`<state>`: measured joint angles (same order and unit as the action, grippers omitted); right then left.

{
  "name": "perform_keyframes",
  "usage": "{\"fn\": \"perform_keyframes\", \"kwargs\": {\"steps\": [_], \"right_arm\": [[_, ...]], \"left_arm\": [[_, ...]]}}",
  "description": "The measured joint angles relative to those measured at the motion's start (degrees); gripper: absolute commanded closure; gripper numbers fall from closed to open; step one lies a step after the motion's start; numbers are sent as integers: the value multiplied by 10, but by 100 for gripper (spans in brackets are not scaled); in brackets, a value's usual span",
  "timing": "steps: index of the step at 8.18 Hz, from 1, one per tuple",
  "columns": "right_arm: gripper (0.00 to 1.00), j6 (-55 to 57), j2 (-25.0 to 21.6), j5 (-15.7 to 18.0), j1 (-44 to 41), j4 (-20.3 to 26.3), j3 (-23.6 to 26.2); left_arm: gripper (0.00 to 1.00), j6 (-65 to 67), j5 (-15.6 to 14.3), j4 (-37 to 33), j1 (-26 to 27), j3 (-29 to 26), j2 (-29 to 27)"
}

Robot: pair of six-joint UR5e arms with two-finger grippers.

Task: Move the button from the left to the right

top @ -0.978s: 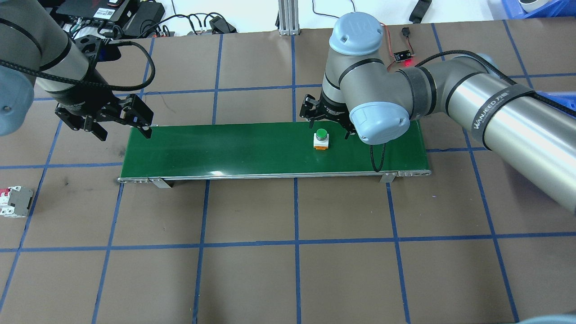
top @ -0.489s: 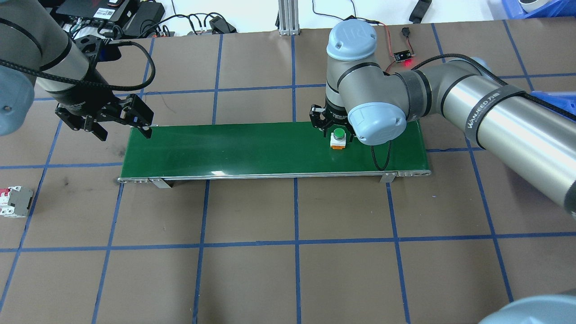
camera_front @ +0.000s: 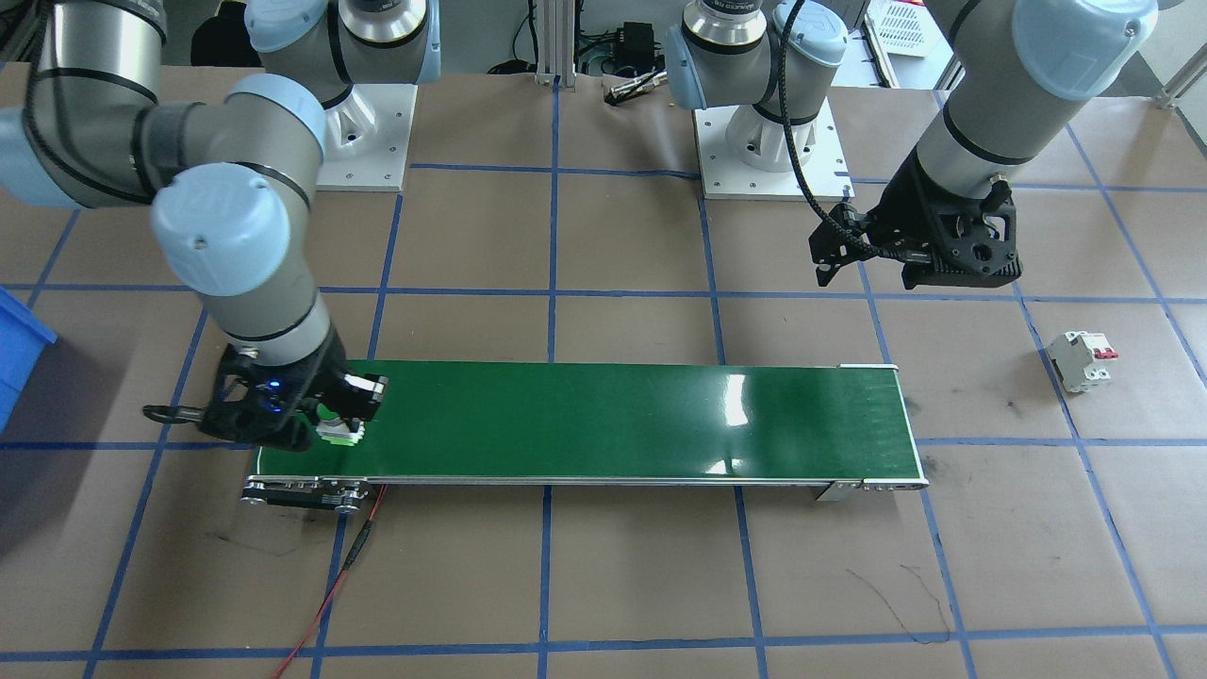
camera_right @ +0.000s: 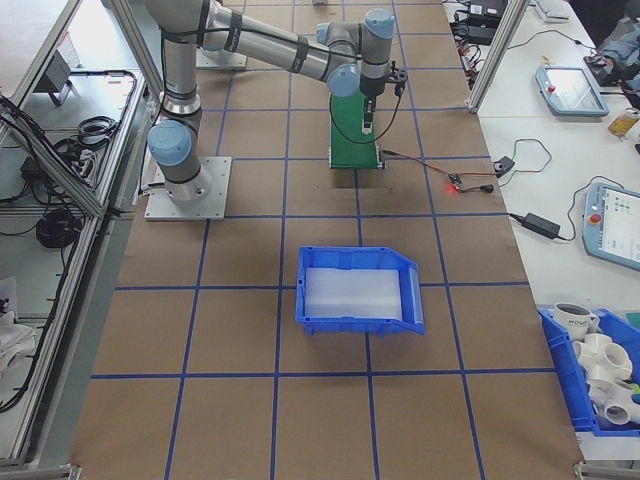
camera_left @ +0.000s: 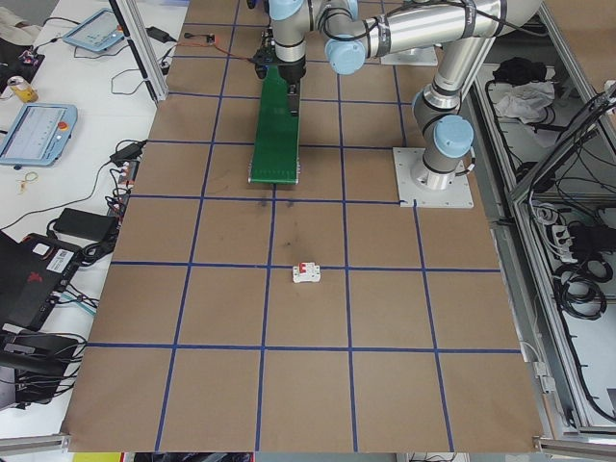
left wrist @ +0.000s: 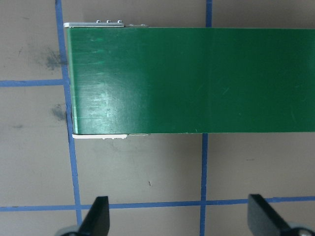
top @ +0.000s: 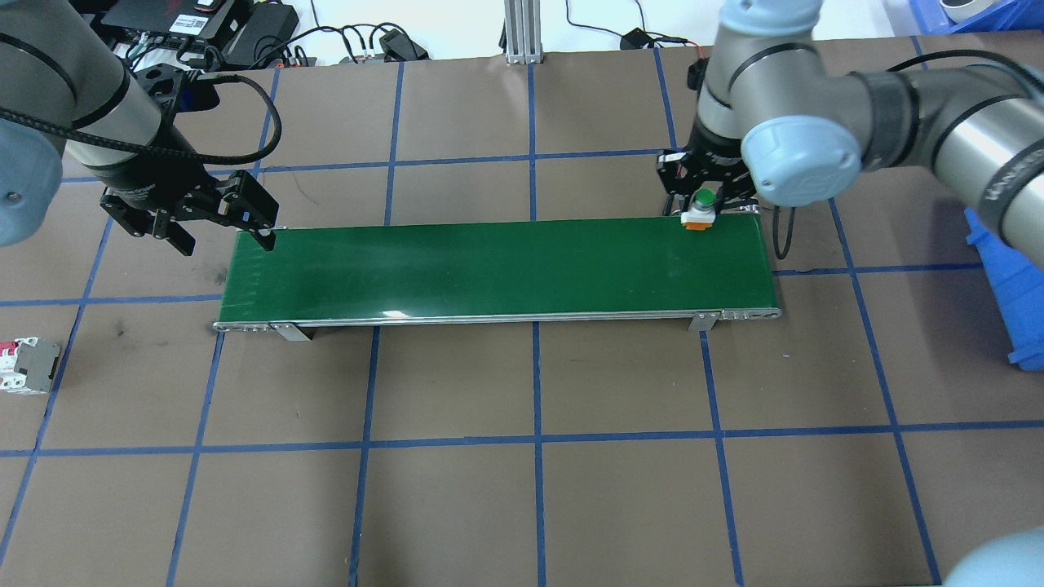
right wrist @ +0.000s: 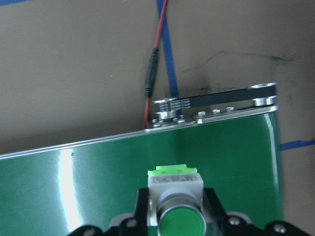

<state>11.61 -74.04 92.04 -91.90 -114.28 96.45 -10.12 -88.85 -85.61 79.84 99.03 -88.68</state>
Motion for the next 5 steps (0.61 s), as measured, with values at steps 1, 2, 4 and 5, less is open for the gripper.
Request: {"fn": "perform_keyframes", "kwargs": {"steps": [1, 2, 4, 5], "right_arm": [[100, -60, -22, 2, 40, 22, -10], [100, -130, -46, 10, 86, 48, -21], [100, -311, -75, 33, 196, 69, -37], [100, -395, -78, 37, 257, 68, -44]], "left_arm": [[0, 1, 0, 0, 2, 0, 0], [0, 1, 0, 0, 3, 0, 0], [0, 2, 1, 0, 4, -3, 0], [0, 2, 1, 1, 6, -3, 1]]}}
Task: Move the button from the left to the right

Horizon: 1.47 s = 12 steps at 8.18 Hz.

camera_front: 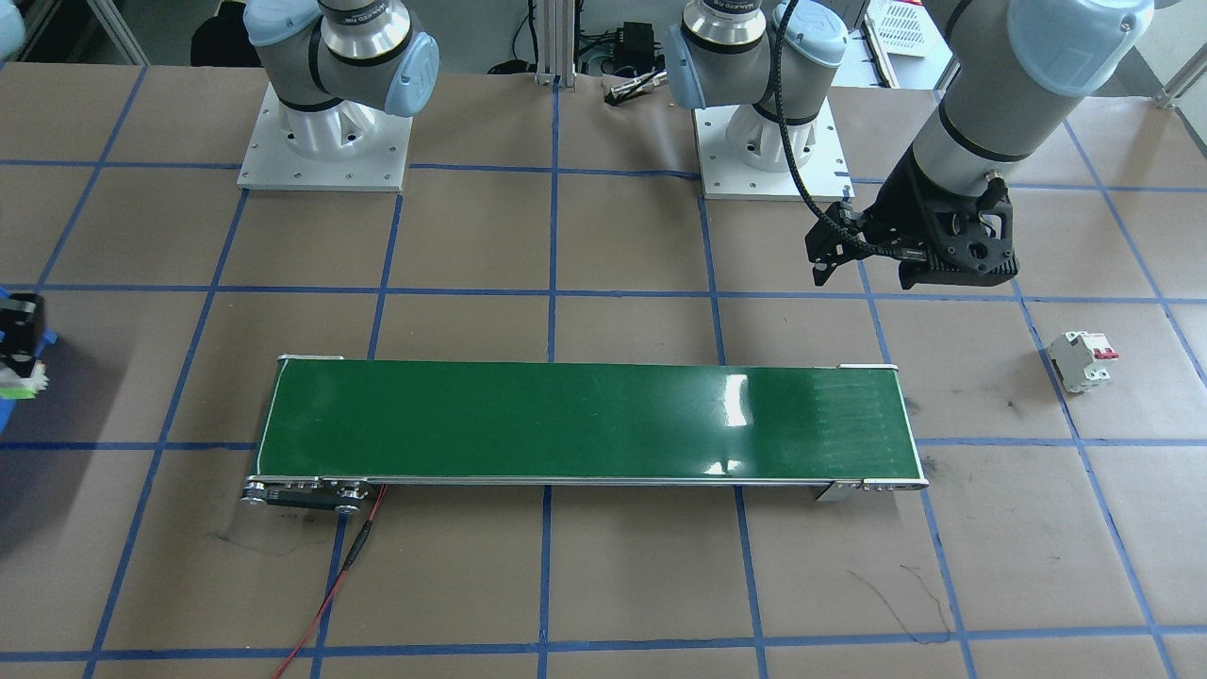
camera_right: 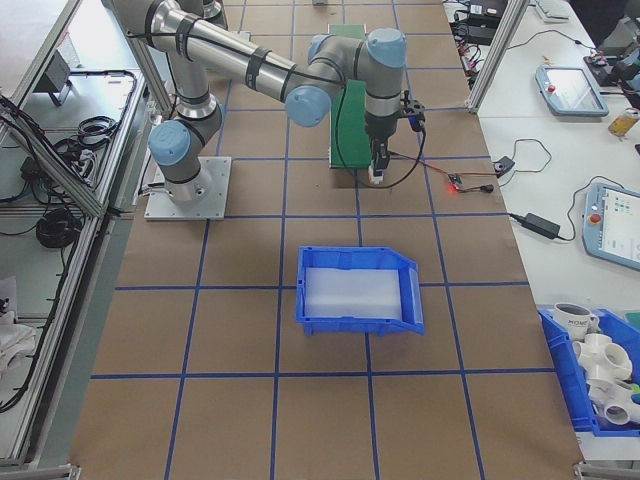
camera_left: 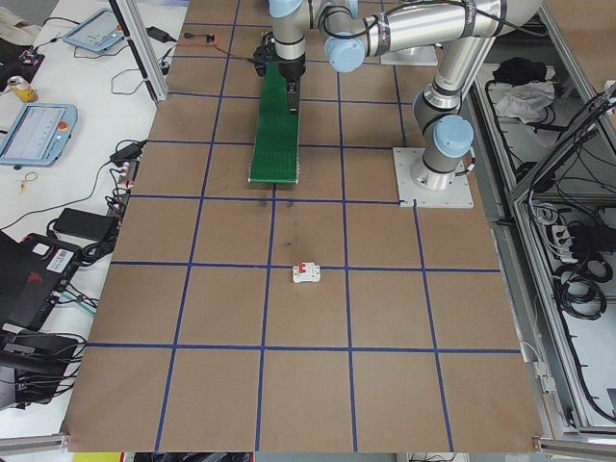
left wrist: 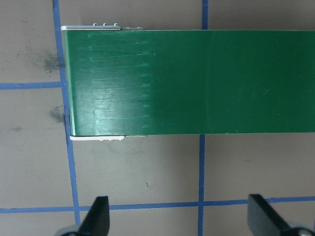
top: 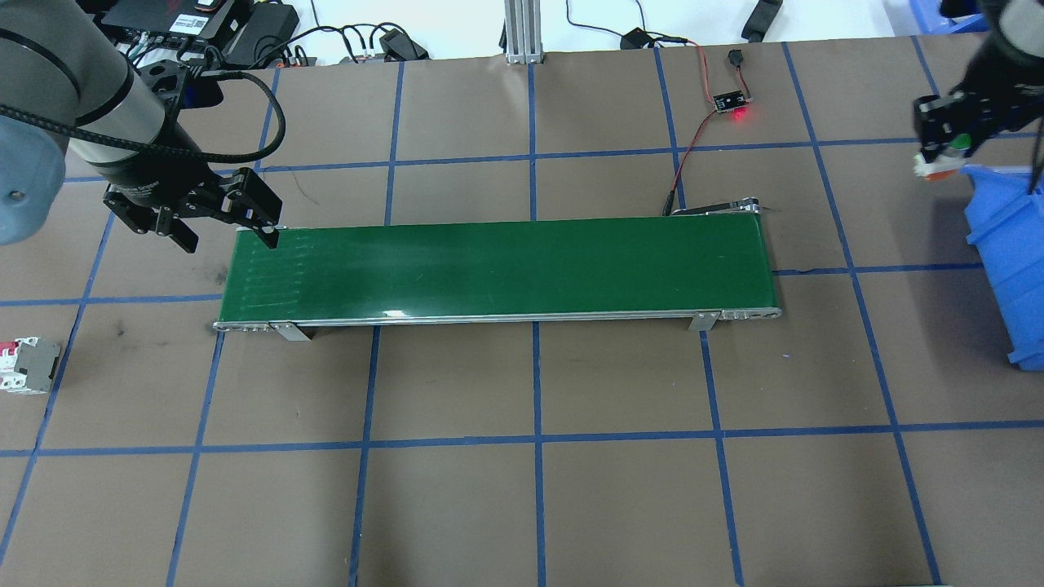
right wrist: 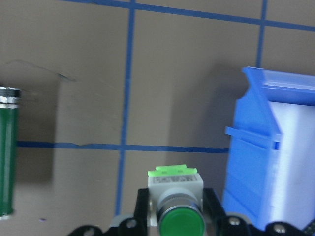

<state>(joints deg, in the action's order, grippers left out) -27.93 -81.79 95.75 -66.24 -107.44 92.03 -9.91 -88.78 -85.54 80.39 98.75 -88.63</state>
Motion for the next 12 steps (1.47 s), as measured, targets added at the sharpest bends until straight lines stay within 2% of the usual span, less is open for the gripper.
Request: {"fn": "perform_keyframes", "kwargs": {"steps": [3, 5, 7, 8, 9, 10, 12], "right_arm": [[100, -226, 41, -7, 153, -67, -9], [100, -316, 91, -33, 210, -107, -6], [100, -392, 148, -53, 236, -125, -2], [43, -418, 165, -45, 240, -132, 0], [5, -431, 173, -34, 242, -137, 2], [0, -436, 174, -25, 242, -140, 5], [0, -440, 171, -23, 242, -141, 7]], "left_arm": [[0, 0, 0, 1, 0, -3, -3], [0, 0, 0, 1, 0, -3, -4], [0, 1, 0, 1, 0, -3, -5], [0, 1, 0, 1, 0, -3, -5], [0, 0, 0, 1, 0, -3, -5], [0, 0, 0, 1, 0, -3, -6], [0, 0, 0, 1, 0, -3, -6]]}}
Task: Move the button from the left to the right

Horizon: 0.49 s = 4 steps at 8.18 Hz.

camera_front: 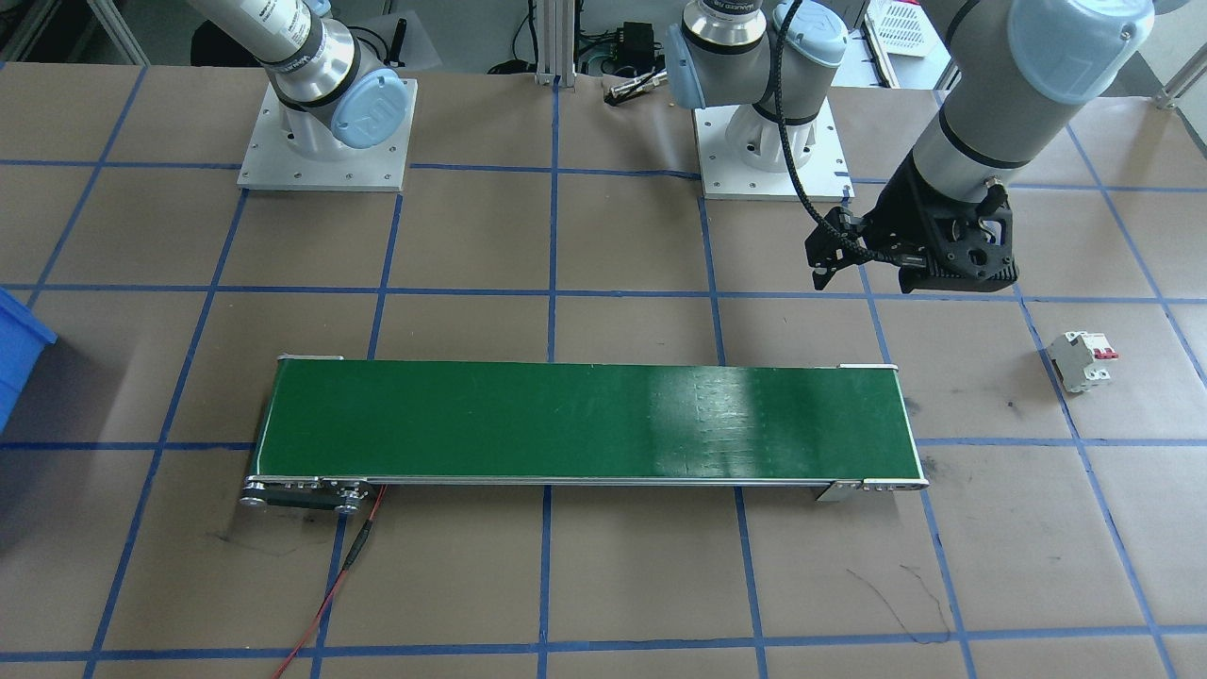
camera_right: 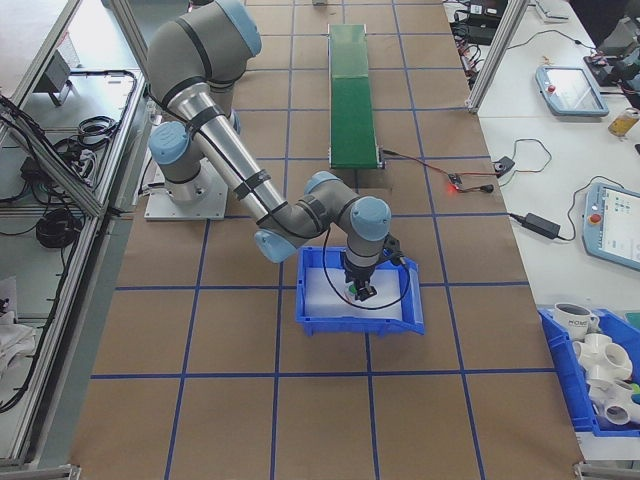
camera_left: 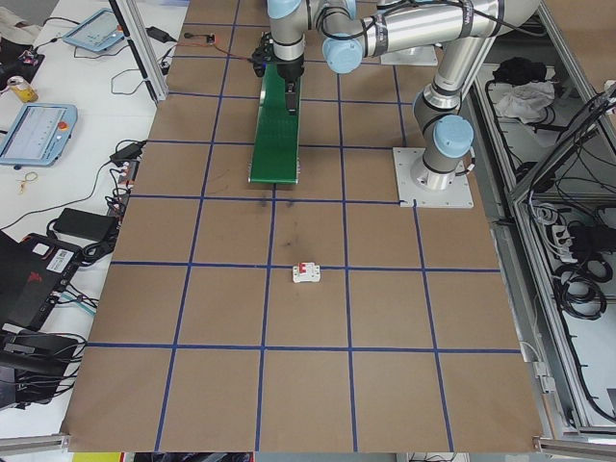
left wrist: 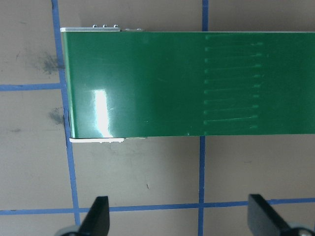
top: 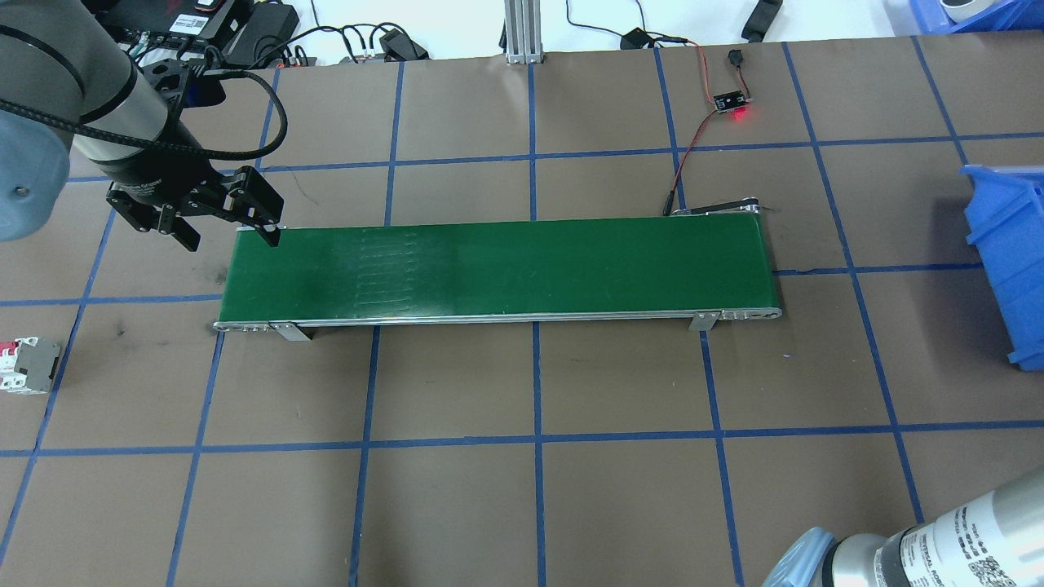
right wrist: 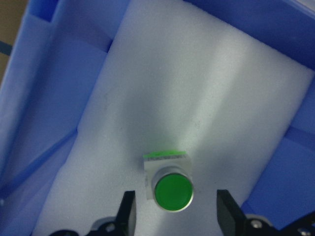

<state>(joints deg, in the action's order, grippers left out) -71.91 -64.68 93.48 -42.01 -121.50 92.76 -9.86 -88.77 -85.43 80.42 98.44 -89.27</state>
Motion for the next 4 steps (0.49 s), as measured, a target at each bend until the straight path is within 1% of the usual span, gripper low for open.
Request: {"fn": "perform_keyframes", "kwargs": {"steps": [2, 3, 4], "right_arm": [[0, 3, -25, -1, 0, 5, 1], [0, 7, -46, -2, -2, 13, 1], [0, 23, -71, -10, -9, 27, 1]], "left_arm": [[0, 0, 0, 0, 0, 0, -1], [0, 0, 0, 0, 0, 0, -1], [0, 0, 0, 0, 0, 0, -2]]}}
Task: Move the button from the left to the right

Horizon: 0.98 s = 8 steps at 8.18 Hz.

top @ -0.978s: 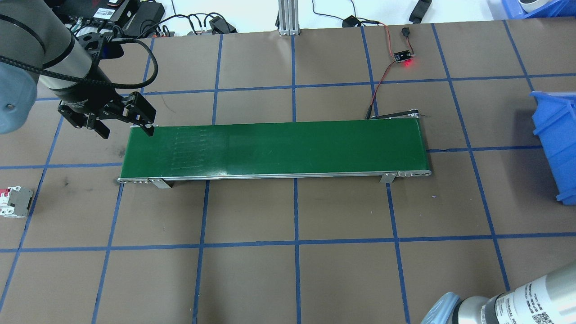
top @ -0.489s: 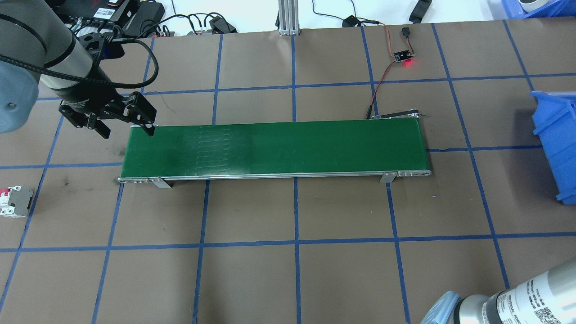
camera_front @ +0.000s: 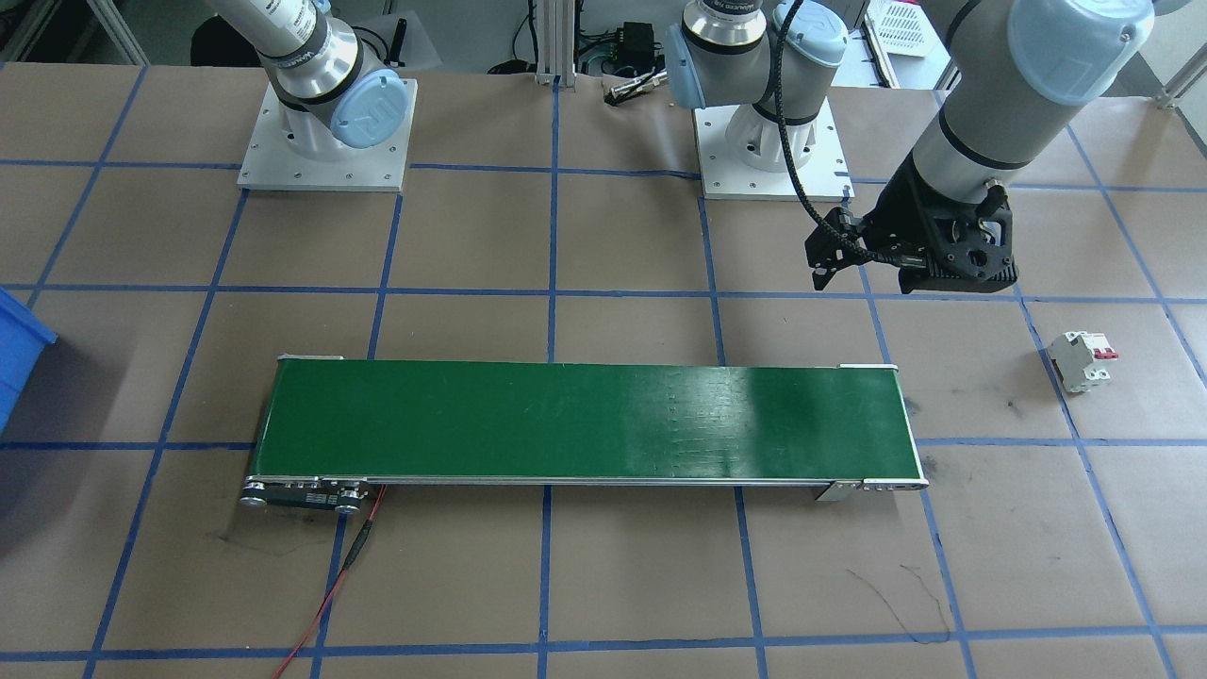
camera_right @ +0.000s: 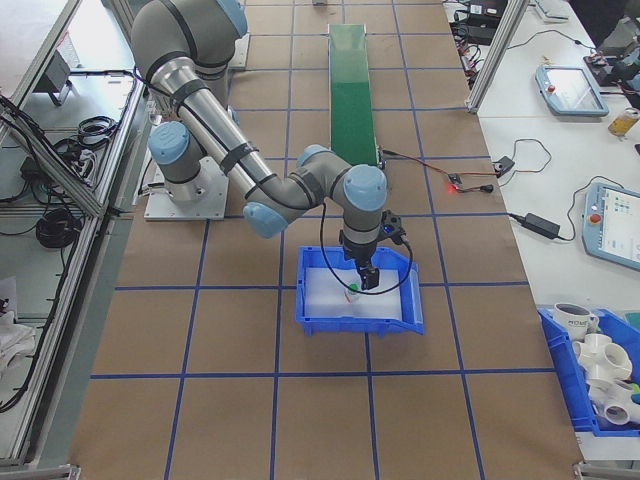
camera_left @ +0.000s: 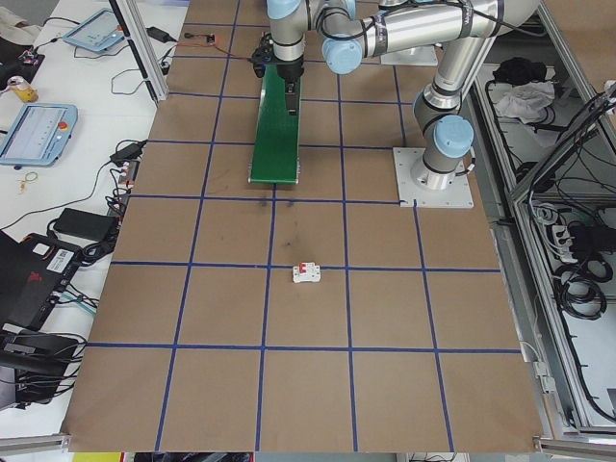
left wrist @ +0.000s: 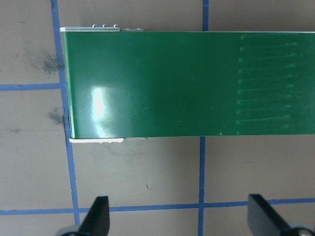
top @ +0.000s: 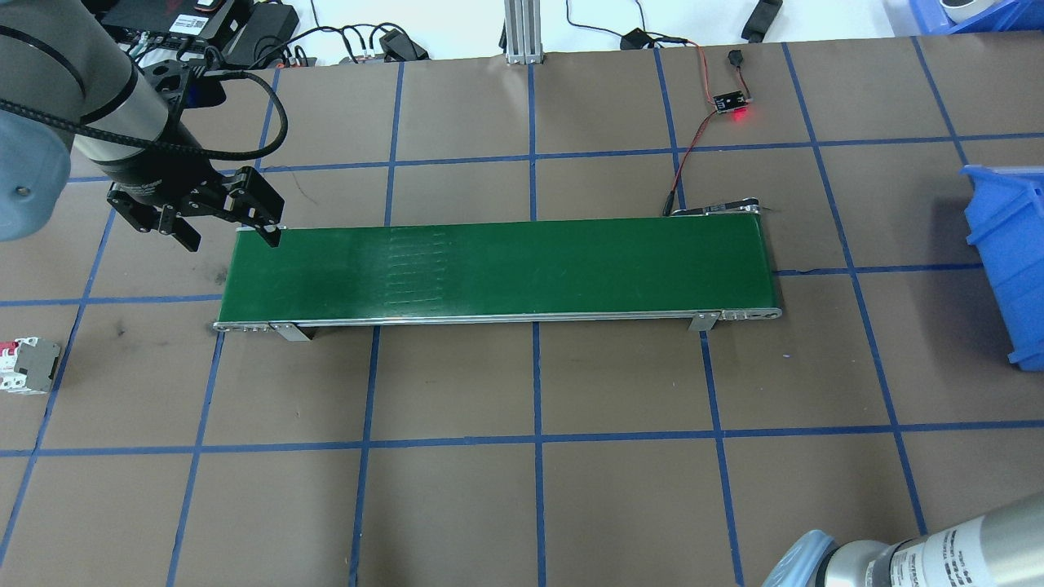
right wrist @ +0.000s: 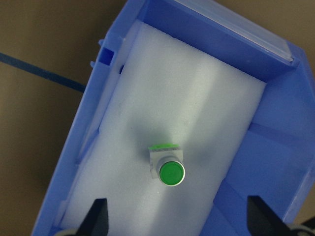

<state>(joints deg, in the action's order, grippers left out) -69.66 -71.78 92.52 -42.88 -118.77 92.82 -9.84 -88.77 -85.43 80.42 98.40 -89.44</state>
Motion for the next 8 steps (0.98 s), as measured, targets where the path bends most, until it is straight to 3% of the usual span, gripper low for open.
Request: {"fn": "perform_keyframes", "kwargs": {"steps": [4, 8], "right_arm": [[0, 172, -134, -18, -107, 127, -3], [0, 421, -184, -7, -289, 193, -9]], "left_arm": [[0, 0, 0, 0, 0, 0, -1], [0, 1, 0, 0, -1, 0, -2]]}}
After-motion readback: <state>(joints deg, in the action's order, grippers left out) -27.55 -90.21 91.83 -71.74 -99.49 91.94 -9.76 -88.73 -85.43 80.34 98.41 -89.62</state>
